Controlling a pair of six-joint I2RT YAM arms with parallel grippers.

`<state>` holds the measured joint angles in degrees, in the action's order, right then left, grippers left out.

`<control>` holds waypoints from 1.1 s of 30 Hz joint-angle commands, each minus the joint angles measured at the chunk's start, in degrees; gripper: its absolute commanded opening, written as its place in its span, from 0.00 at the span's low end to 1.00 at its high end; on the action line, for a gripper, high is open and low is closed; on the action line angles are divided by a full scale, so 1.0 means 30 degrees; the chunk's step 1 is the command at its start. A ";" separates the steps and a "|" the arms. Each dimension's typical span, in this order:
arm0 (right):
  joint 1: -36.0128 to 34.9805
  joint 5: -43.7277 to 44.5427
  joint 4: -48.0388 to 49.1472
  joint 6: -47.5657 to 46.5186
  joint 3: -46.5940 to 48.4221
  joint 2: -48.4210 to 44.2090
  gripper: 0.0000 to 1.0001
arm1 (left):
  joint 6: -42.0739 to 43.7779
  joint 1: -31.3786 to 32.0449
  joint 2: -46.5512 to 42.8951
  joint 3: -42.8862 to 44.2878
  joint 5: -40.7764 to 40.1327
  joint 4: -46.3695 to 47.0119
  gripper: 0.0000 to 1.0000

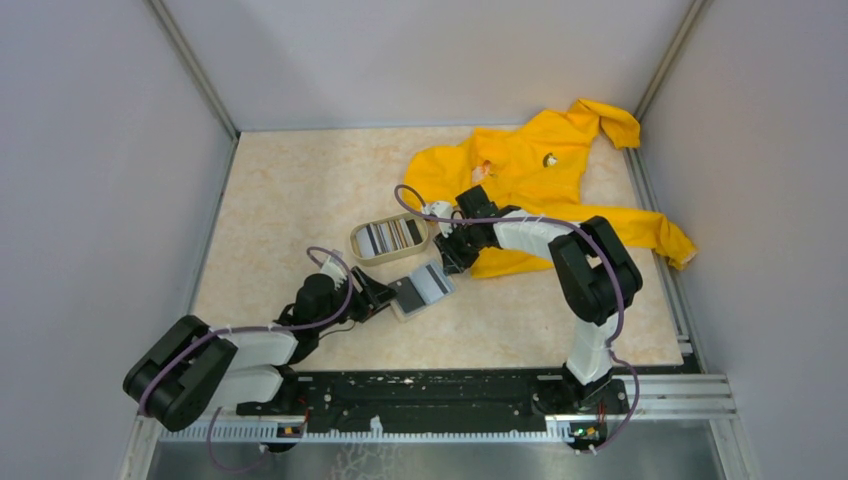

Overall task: Put the credit cards into the card holder
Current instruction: Close the card holder at the center of the board.

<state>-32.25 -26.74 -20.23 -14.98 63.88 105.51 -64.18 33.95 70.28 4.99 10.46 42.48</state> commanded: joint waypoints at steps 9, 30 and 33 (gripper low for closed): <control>-0.0493 -0.1109 -0.1213 0.0042 0.0357 0.0512 0.26 | 0.0715 -0.0097 -0.0394 0.0332 0.0113 0.0820 0.64; -0.0500 -0.2262 -0.1488 0.0073 0.0427 0.0235 0.25 | 0.1136 -0.0088 -0.1192 0.0400 -0.0018 0.0467 0.59; -0.0504 -0.2512 -0.1548 0.0072 0.0417 0.0244 0.25 | 0.1186 -0.0098 -0.1164 0.0441 0.0057 0.0496 0.59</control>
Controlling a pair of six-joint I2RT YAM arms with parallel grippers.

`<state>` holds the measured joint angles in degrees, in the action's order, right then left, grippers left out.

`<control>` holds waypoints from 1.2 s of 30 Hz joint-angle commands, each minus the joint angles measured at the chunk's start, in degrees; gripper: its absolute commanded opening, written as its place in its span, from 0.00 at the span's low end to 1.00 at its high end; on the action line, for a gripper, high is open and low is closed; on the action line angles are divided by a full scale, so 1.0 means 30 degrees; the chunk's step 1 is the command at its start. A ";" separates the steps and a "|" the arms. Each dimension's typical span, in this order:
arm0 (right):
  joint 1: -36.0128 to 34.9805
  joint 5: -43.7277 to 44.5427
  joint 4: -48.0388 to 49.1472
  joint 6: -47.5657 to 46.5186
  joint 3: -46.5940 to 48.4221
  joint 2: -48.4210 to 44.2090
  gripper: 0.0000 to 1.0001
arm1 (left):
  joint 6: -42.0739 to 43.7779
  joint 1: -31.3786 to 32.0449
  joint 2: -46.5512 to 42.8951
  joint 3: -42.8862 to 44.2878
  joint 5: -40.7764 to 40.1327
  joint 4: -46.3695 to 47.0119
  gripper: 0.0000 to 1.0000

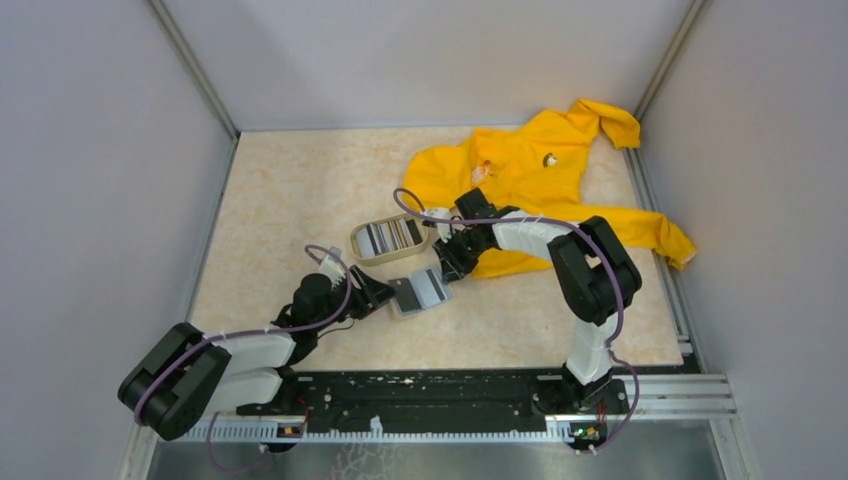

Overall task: Put the credit cards into the card holder
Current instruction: Close the card holder at the center of the board.

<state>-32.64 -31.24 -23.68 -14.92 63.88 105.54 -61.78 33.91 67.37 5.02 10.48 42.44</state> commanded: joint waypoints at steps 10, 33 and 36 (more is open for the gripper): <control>-0.0427 -0.1967 -0.0573 0.0014 0.0446 0.0214 0.25 | 0.0554 -0.0074 0.0123 0.0641 0.0623 0.1109 0.59; -0.0486 -0.2765 -0.0734 -0.0066 0.0479 0.0150 0.24 | 0.0812 -0.0083 0.0676 0.0844 0.1476 0.1654 0.59; -0.0501 -0.2797 -0.0719 -0.0067 0.0490 0.0106 0.24 | 0.0847 -0.0068 0.0622 0.0847 0.1536 0.1649 0.59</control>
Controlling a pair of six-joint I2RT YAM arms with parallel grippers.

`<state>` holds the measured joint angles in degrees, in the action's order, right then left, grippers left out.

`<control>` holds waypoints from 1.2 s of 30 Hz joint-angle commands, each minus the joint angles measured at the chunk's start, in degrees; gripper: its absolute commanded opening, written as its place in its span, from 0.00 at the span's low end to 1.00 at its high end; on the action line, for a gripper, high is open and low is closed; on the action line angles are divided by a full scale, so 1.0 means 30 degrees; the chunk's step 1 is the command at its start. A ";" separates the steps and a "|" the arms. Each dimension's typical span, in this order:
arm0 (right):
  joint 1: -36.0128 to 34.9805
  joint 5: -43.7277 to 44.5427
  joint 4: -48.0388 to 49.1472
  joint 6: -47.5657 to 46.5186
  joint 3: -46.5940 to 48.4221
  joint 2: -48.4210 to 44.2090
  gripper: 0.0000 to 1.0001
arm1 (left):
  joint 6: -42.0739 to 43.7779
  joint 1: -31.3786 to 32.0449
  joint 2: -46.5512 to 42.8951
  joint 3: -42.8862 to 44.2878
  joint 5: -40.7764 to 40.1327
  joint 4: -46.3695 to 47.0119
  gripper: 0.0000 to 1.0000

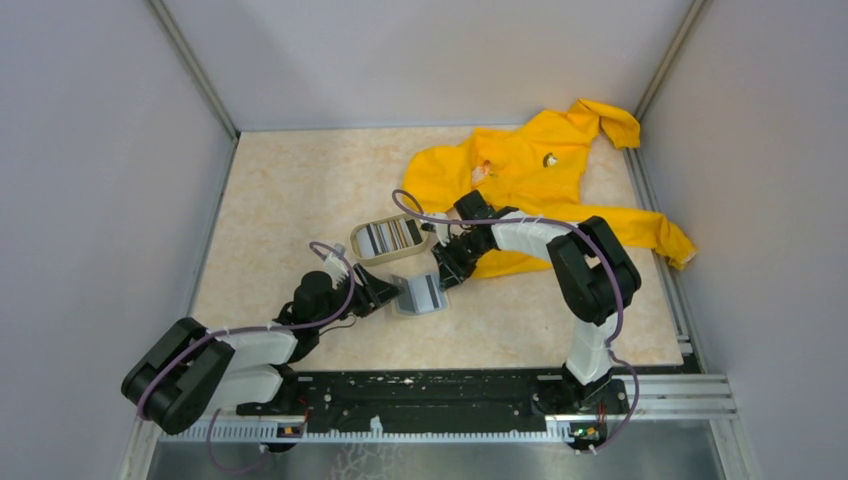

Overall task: Put the credit cards into the card holder
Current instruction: Close the card holder at the center of the board.

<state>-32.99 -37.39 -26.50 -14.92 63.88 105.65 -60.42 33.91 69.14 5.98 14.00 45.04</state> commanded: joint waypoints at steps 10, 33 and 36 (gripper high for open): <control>-0.0370 -0.0866 0.0183 -0.0067 0.0491 0.0002 0.24 | 0.0483 -0.0083 -0.0214 0.0600 0.0215 0.0322 0.53; -0.0503 -0.0234 -0.0219 -0.0555 0.0751 -0.1054 0.26 | 0.0116 -0.0034 0.5019 0.2957 0.3873 0.3737 0.55; -0.0212 0.0015 -0.0456 -0.1157 0.0761 -0.2068 0.28 | 0.0030 -0.0043 0.5655 0.3086 0.4030 0.4306 0.55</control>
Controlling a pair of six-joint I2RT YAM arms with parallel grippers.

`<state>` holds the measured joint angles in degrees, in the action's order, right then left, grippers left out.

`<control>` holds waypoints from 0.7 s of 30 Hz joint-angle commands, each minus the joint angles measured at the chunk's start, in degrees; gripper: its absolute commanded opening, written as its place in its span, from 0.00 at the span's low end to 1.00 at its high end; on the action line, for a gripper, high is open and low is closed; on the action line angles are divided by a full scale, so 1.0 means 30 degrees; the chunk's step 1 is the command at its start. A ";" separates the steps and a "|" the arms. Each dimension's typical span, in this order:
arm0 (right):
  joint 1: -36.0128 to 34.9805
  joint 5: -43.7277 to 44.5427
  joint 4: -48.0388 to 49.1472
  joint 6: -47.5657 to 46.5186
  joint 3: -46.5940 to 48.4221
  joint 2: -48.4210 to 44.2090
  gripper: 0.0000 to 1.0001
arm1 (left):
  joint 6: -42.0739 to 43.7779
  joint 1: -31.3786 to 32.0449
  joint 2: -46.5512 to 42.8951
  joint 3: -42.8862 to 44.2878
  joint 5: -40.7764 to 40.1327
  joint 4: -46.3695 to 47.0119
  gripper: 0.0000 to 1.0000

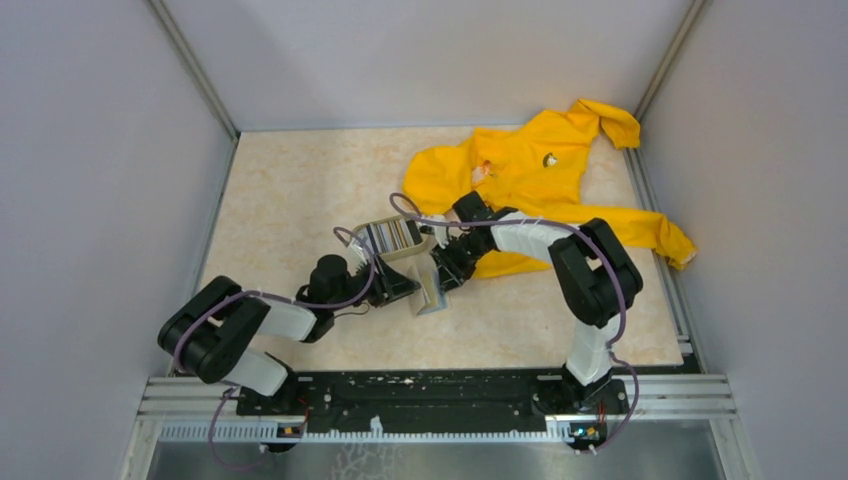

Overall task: Put the credit cards into the card holder
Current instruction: Close the card holder at the center of the board.

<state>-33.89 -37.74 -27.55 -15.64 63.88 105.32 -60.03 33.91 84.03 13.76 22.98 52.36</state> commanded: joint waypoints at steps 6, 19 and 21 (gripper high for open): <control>0.1389 -0.0021 -0.0697 -0.2762 0.0413 -0.4339 0.32 | 0.0333 0.0178 0.1128 0.0990 0.0618 0.1270 0.52; 0.2229 0.1333 -0.1492 -0.3067 0.0338 -0.2868 0.45 | 0.1955 0.1227 0.0814 0.2295 -0.1175 -0.2473 0.48; 0.2215 0.1534 -0.1704 -0.3070 0.0423 -0.2494 0.44 | 0.2113 0.1286 0.0835 0.2353 -0.1241 -0.2652 0.48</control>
<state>-27.24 -34.72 -31.20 -24.05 63.77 96.33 -56.36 37.21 87.31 19.59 21.06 47.07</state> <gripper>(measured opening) 0.446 0.481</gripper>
